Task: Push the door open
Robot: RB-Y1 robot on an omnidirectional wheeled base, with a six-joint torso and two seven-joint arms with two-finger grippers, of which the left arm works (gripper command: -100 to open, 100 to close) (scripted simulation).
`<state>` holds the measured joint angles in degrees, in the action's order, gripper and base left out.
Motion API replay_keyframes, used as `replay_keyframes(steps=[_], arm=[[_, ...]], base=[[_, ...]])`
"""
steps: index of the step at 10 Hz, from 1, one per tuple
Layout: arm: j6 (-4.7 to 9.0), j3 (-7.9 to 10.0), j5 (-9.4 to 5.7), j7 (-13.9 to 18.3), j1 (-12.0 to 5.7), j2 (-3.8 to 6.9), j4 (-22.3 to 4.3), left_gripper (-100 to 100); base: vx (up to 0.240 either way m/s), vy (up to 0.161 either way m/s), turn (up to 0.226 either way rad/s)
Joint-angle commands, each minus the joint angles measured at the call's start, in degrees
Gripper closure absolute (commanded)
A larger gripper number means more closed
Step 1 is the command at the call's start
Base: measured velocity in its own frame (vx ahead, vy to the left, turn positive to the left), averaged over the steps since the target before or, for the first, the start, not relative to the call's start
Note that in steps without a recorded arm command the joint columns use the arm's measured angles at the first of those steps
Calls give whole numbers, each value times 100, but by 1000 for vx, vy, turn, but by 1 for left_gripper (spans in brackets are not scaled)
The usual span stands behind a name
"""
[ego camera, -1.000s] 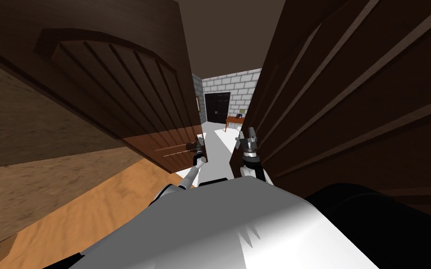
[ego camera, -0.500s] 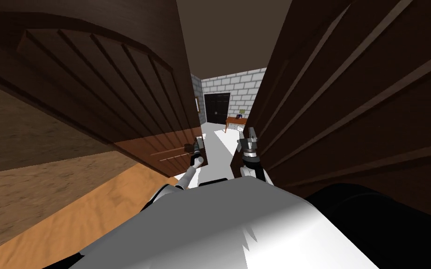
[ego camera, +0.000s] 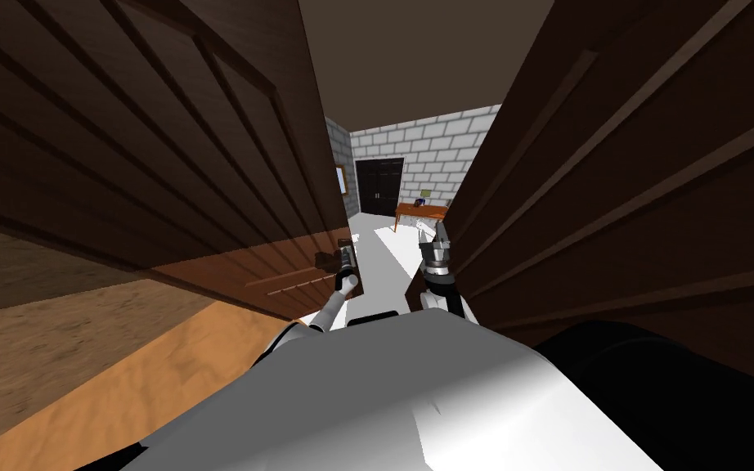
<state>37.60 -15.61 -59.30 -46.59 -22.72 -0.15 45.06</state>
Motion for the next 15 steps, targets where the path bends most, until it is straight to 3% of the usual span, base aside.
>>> replay_keyframes(steps=[1,6,7,9,10,12,15], arm=[[-3,1,-2,-2,-2,11,-4,100],[-3,1,-2,-2,-2,11,-4,100],[131,41,-176,-174,5,159,-6,100],[227,70,-289,-287,3,202,-1,100],[227,70,-289,-287,3,202,-1,100],[369,114,-459,-457,-1,199,7,100],[546,168,-669,-667,-6,85,16,100]], base=[[-5,1,9],[-19,-1,-3],[123,-6,-14],[196,-31,17],[145,-15,32],[138,6,3],[177,-7,31]])
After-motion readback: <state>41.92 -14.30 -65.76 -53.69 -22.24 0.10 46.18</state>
